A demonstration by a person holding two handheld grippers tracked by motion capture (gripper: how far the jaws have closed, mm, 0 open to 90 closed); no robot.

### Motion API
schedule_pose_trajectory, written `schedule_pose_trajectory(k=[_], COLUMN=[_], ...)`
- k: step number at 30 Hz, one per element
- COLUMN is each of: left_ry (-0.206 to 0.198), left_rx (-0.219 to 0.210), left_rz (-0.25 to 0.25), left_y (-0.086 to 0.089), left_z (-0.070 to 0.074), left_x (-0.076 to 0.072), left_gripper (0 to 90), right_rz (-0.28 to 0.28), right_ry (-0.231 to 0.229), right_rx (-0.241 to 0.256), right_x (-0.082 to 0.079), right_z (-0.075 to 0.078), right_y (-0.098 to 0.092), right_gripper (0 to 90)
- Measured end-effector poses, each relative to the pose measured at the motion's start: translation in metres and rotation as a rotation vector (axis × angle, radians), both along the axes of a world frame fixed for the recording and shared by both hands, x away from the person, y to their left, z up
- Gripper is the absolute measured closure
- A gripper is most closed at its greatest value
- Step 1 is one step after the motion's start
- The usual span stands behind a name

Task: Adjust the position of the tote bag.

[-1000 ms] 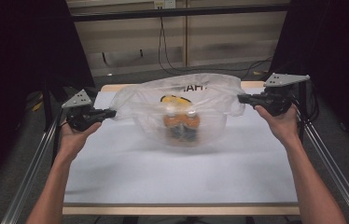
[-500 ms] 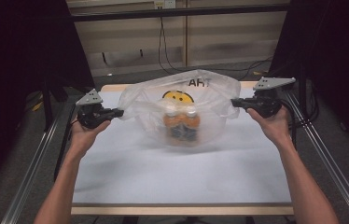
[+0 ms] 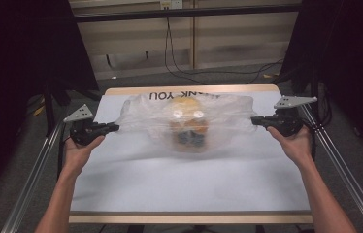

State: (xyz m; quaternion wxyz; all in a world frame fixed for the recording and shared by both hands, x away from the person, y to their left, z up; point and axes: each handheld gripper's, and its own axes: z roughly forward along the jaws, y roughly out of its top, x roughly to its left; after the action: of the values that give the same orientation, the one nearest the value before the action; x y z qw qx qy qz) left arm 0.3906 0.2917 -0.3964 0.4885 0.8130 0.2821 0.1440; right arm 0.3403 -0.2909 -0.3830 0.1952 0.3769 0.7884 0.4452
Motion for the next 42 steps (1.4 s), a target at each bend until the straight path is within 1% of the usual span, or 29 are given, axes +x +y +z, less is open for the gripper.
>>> schedule_pose_trajectory(k=[1, 3, 4, 7, 9, 10, 12, 13, 14, 15, 17, 20, 22, 23, 24, 25, 26, 28, 29, 32, 33, 34, 35, 37, 38, 39, 40, 41, 42], left_ry=[0.001, 0.008, 0.008, 0.01, 0.028, 0.033, 0.048, 0.048, 0.05, 0.055, 0.044, 0.014, -0.01, -0.027, -0.026, -0.038, -0.042, -0.053, -0.056, -0.074, -0.08, -0.087, -0.099, -0.124, -0.134, -0.143, -0.149, -0.153, -0.16], left_rx=[0.007, -0.007, -0.019, 0.064, 0.08, 0.097, 0.069, 0.08, 0.068, 0.026, -0.025, -0.068, -0.082, -0.072, -0.075, -0.075, -0.083, -0.091, -0.1, -0.127, -0.129, -0.154, -0.158, -0.167, -0.173, -0.189, -0.167, -0.18, -0.17], left_rz=[0.003, 0.01, 0.016, 0.013, 0.003, 0.0, -0.003, 0.008, -0.005, -0.017, -0.044, -0.064, -0.074, -0.082, -0.079, -0.08, -0.083, -0.066, -0.062, -0.035, -0.013, -0.012, -0.009, -0.014, -0.004, -0.011, -0.01, -0.026, -0.039], left_y=[-0.002, -0.002, -0.002, -0.008, -0.012, -0.013, -0.011, -0.01, -0.008, -0.006, -0.002, -0.001, -0.002, -0.003, -0.004, -0.004, -0.004, -0.002, 0.001, 0.009, 0.011, 0.012, 0.014, 0.017, 0.017, 0.015, 0.014, 0.01, 0.006], left_z=[-0.003, -0.008, -0.01, -0.014, -0.021, -0.023, -0.028, -0.029, -0.03, -0.029, -0.023, -0.013, -0.007, -0.004, -0.001, 0.001, 0.002, 0.006, 0.008, 0.014, 0.017, 0.02, 0.023, 0.031, 0.035, 0.039, 0.042, 0.045, 0.047], left_x=[0.0, 0.003, 0.004, 0.005, 0.005, 0.006, 0.006, 0.006, 0.005, 0.003, 0.0, -0.008, -0.015, -0.017, -0.02, -0.024, -0.026, -0.031, -0.033, -0.037, -0.039, -0.039, -0.04, -0.042, -0.043, -0.043, -0.043, -0.041, -0.04], left_gripper=[90.0, 90.0, 90.0, 90.0, 90.0, 90.0, 90.0, 90.0, 89.9, 89.8, 89.6, 89.2, 86.9, 83.1, 78.1, 73.6, 69.5, 61.2, 56.9, 49.1, 46.6, 44.7, 43.0, 42.1, 42.0, 41.9, 41.8, 41.8, 41.8], right_rz=[-0.003, -0.016, -0.016, -0.021, -0.022, -0.019, -0.009, -0.007, -0.022, -0.017, -0.003, 0.03, 0.049, 0.061, 0.072, 0.074, 0.078, 0.085, 0.083, 0.073, 0.062, 0.056, 0.053, 0.033, 0.031, 0.021, 0.015, 0.009, 0.009], right_ry=[0.002, 0.003, 0.004, 0.006, 0.021, 0.038, 0.047, 0.047, 0.046, 0.059, 0.047, 0.008, -0.018, -0.031, -0.043, -0.058, -0.07, -0.082, -0.089, -0.127, -0.131, -0.14, -0.148, -0.168, -0.176, -0.183, -0.185, -0.193, -0.194], right_rx=[-0.022, -0.05, -0.041, -0.021, -0.061, -0.065, -0.066, -0.065, -0.086, -0.075, -0.036, 0.008, 0.024, 0.036, 0.05, 0.054, 0.062, 0.072, 0.077, 0.093, 0.097, 0.102, 0.097, 0.108, 0.116, 0.116, 0.111, 0.106, 0.11], right_x=[0.0, 0.002, 0.003, 0.007, 0.009, 0.01, 0.009, 0.008, 0.007, 0.006, 0.002, -0.007, -0.013, -0.016, -0.02, -0.023, -0.027, -0.033, -0.035, -0.043, -0.044, -0.045, -0.046, -0.046, -0.046, -0.046, -0.046, -0.046, -0.047], right_z=[-0.003, -0.009, -0.011, -0.013, -0.017, -0.021, -0.028, -0.03, -0.033, -0.036, -0.038, -0.029, -0.021, -0.017, -0.014, -0.011, -0.007, -0.004, -0.002, 0.007, 0.009, 0.013, 0.016, 0.023, 0.026, 0.029, 0.031, 0.033, 0.034], right_y=[0.003, 0.007, 0.007, 0.006, 0.009, 0.01, 0.012, 0.013, 0.014, 0.012, 0.009, 0.008, 0.009, 0.009, 0.01, 0.01, 0.011, 0.011, 0.012, 0.009, 0.008, 0.008, 0.007, 0.005, 0.004, 0.003, 0.002, 0.002, 0.002], right_gripper=[90.0, 90.0, 90.0, 90.0, 90.0, 90.0, 90.0, 90.0, 90.0, 90.0, 90.0, 90.0, 90.0, 89.0, 85.9, 81.7, 80.1, 73.9, 69.3, 62.0, 58.4, 56.8, 55.0, 50.4, 49.3, 47.5, 46.2, 45.3, 44.8])
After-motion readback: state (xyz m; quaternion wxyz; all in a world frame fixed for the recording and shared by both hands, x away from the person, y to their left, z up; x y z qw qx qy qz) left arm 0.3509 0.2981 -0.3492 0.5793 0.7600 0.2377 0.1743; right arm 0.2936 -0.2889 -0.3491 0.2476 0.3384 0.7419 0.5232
